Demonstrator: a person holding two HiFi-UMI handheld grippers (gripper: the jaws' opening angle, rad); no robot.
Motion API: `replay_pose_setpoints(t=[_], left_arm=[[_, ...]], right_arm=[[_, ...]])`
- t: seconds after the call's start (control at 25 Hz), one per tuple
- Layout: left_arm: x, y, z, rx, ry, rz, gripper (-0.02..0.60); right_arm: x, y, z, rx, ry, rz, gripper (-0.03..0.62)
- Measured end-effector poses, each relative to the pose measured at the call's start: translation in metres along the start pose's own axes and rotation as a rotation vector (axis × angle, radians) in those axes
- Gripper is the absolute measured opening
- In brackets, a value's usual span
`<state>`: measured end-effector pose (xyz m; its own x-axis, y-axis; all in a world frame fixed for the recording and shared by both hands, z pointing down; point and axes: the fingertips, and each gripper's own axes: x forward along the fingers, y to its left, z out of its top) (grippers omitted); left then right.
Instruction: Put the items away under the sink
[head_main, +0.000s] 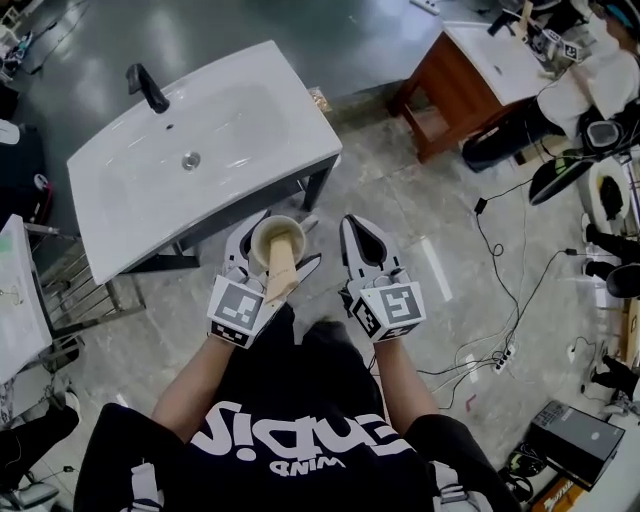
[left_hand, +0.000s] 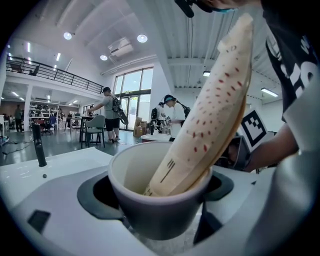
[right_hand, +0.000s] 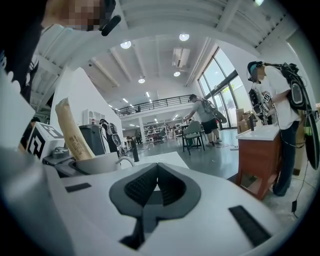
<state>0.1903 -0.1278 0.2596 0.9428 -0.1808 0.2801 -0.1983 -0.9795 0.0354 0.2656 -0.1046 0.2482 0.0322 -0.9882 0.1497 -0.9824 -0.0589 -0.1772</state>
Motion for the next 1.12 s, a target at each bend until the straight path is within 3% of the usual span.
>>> replay_pose_setpoints(t=[0.48,1.12], left_arm=[[0.040,-0.005,-0.083,0.018,0.013,0.039,0.469],[0.079,0.046,-0.217,0.025,0.009,0.117,0.469]], right_arm=[[0.028,-0.031,-0.084,-0.026,0.017,0.059,0.018],[0.094,-0.050,-0.222,-0.043,0.034,0.139,0.018]])
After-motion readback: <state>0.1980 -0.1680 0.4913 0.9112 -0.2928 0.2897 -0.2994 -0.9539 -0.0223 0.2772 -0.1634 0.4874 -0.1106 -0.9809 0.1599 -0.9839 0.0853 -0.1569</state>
